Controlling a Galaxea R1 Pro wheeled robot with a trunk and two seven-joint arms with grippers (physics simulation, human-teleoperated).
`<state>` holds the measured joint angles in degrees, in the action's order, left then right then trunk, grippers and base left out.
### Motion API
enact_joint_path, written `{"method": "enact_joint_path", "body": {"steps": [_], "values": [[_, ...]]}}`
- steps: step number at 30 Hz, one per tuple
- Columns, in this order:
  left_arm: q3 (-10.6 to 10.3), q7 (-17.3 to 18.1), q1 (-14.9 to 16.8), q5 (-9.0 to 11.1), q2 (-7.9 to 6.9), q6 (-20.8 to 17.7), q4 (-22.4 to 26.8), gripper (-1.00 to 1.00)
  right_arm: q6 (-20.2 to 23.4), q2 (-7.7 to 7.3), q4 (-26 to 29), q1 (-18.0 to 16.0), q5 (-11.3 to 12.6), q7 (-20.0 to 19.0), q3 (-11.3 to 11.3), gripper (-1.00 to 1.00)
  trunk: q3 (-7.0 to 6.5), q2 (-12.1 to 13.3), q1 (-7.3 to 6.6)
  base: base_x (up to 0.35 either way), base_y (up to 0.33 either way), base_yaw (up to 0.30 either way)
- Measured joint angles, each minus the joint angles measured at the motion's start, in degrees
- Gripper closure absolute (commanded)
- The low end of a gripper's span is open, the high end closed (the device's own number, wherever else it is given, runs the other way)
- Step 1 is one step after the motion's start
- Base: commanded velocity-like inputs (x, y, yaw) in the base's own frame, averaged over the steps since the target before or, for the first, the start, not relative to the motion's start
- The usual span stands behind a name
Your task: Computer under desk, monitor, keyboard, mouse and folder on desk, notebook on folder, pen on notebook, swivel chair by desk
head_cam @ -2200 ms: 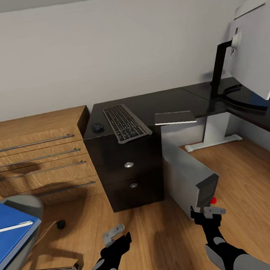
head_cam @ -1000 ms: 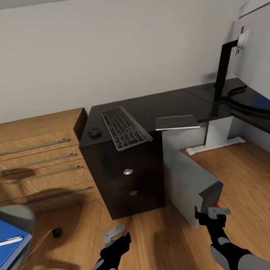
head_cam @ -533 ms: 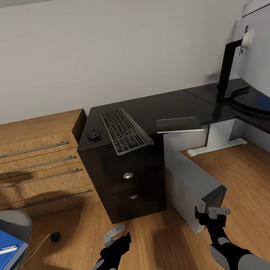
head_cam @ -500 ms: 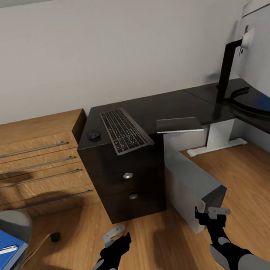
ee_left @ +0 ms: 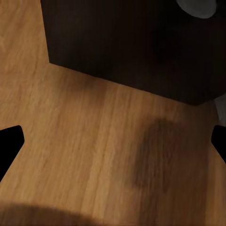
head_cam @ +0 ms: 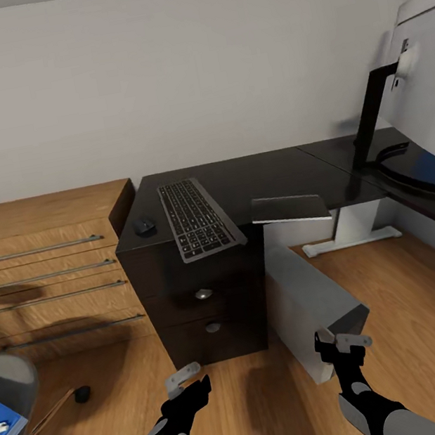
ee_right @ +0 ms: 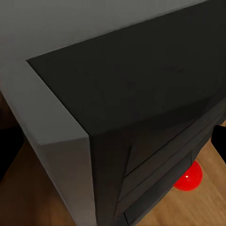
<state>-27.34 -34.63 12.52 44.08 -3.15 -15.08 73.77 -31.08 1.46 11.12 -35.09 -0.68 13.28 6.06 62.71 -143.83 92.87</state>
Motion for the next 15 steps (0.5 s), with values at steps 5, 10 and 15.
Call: {"method": "enact_joint_path", "body": {"steps": [5,10,15], "values": [[-0.1,0.0,-3.6,-0.2,-0.11,0.1,0.9,-1.0,0.0,0.0,0.1,0.0,0.1,0.0,0.1,-1.0,0.0,0.0,0.0,0.004,-0.001,0.0],[0.0,0.3,-8.2,-1.2,-0.86,0.8,1.3,-1.0,0.0,0.0,0.1,0.0,0.1,0.0,0.1,-1.0,0.0,0.0,0.0,0.001,0.0,0.0],[-0.1,0.5,-13.6,-1.7,-3.81,4.5,1.2,-1.0,0.0,0.0,0.1,0.0,0.0,0.0,0.1,-1.0,0.01,0.0,0.0,0.0,0.0,0.0]]}}
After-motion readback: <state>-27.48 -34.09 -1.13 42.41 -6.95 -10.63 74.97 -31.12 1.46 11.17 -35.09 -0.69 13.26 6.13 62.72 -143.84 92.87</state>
